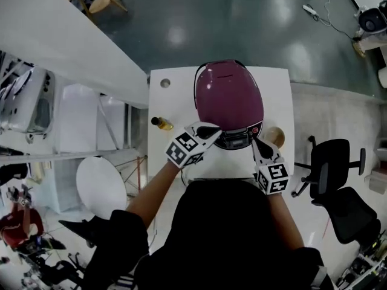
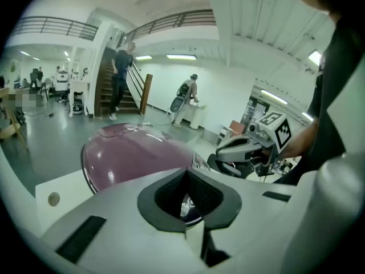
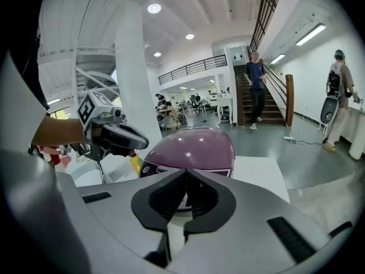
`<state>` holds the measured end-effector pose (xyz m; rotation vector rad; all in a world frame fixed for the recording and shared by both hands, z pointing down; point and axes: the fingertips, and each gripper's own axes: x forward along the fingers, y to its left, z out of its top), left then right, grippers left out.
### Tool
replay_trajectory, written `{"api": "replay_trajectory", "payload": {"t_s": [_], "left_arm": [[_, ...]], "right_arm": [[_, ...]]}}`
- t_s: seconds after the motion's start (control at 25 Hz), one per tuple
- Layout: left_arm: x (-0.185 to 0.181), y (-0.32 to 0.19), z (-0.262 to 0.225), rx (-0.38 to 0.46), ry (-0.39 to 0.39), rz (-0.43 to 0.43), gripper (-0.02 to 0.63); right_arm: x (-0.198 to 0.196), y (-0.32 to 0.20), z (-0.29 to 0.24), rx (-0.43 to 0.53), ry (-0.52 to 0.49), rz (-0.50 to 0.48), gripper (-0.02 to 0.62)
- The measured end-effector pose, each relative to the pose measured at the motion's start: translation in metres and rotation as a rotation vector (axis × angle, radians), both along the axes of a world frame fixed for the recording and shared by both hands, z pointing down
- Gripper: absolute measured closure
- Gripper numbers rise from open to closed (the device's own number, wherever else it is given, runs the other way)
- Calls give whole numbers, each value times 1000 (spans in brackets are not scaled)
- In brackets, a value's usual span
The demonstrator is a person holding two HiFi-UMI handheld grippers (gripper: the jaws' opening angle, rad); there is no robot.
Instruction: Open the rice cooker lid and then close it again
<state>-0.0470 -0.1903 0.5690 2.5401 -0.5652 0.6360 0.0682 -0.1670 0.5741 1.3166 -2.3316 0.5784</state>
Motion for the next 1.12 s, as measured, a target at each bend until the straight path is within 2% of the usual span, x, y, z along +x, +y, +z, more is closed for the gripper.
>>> {"api": "replay_trajectory", "payload": {"t_s": [0.2,0.36,0.52,0.64,0.72,0.92,1.0,1.12], "left_arm": [[-8,36,-21,54,213,-167,604],[-15,71,-15,10,329,-249,604],[-27,103,-13,16,309,-282,604],[-34,125,-13,94,215,-280,604],[-30,139,-15,114,173,-294,604],[-5,164,-34,117,210,-436,604],[9,175,-50,153,229,-489,604],[35,198,-70,224,241,-521,604]], "right_arm": [[0,43,-1,-23,2,17,595],[1,69,1,-58,-6,58,595],[-5,72,-11,-34,11,17,595],[-12,68,-22,9,5,-26,595],[-10,67,-30,42,-6,-51,595],[19,79,-63,155,-65,-85,595],[39,92,-78,195,-78,-89,595],[74,120,-90,226,-99,-85,595]]}}
